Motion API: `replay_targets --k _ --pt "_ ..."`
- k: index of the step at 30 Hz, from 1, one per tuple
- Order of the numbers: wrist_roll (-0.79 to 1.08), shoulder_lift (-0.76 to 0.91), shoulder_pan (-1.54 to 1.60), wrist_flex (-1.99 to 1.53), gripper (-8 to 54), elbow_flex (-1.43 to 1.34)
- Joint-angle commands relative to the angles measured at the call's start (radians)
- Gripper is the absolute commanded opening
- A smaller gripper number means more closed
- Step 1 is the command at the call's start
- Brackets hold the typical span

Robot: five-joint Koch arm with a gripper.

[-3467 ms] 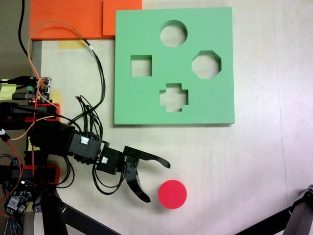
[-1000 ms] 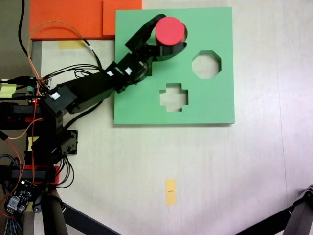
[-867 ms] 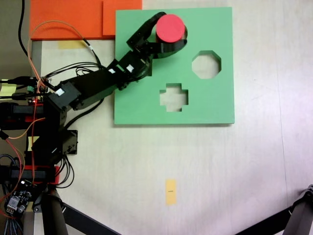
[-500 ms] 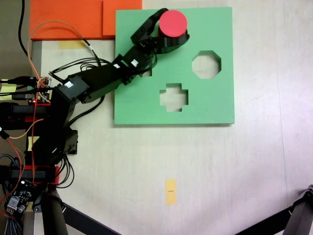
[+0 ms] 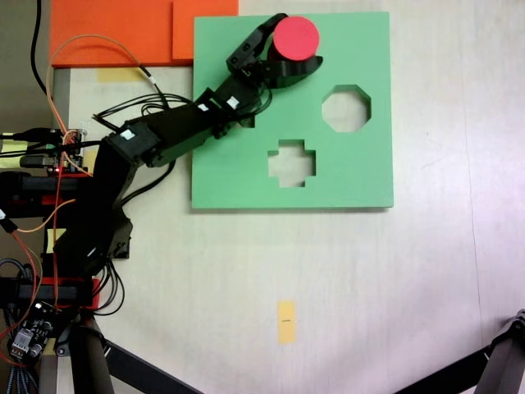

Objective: Put the cylinder block into the corresponding hole

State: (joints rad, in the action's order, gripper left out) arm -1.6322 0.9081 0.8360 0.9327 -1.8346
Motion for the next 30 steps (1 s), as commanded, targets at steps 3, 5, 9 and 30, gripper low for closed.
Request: replay_targets --k 3,5,9,30 --pt "-0.015 -0.015 0.017 0.025 36.3 0.081" --pt "-0.014 -0.015 0.014 0.021 38.8 0.078" --pt "-0.006 -0.015 0.006 0.054 42.9 0.014" --pt "0.213 0.824 0.026 -0.517 42.7 -0.275"
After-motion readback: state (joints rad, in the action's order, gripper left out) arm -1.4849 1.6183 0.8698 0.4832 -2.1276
